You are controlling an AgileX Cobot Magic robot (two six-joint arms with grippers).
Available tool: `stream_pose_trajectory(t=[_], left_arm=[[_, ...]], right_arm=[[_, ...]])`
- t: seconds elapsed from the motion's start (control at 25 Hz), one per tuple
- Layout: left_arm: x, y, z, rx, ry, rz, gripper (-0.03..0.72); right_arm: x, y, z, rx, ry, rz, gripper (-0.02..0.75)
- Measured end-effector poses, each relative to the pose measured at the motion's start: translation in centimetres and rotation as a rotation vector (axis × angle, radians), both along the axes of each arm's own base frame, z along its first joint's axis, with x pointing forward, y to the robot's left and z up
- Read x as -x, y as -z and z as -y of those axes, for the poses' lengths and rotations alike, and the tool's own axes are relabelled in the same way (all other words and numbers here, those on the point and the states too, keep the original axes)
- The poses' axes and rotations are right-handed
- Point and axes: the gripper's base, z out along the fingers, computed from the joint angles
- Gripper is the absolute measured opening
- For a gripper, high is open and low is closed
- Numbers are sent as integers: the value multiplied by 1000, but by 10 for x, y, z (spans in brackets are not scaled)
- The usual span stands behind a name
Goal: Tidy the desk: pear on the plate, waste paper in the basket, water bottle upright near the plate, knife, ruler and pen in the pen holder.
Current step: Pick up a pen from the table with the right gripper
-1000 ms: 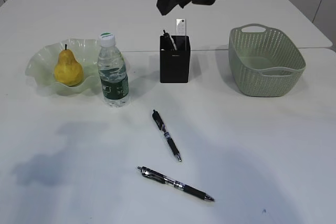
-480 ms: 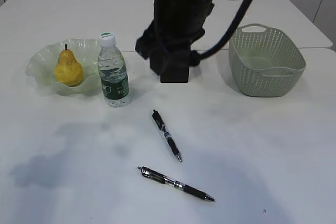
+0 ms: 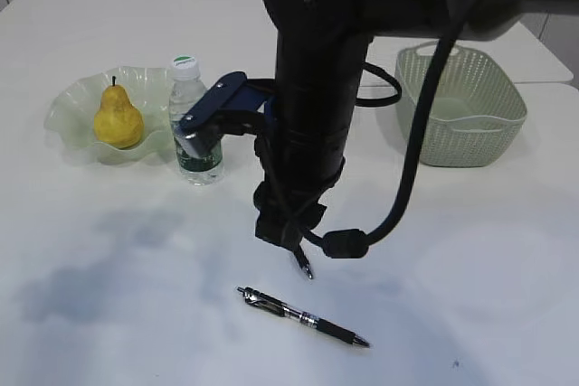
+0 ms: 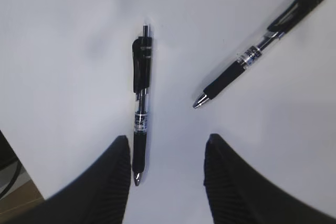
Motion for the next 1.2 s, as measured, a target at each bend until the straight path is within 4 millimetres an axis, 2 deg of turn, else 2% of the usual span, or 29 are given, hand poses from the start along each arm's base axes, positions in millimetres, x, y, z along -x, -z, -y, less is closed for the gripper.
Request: stream_pose_trajectory(t=[0.32, 0.92, 1.2], left_arm=[[-3, -1, 1, 6, 4, 35, 475], [-4, -2, 1, 10, 4, 46, 475], [-4, -2, 1, 10, 4, 46, 475]], right_arm=[[-2, 11, -6, -44, -96, 20, 346], [-3, 76, -27, 3, -121, -84, 346], [-6, 80, -28, 4, -147, -65, 346]])
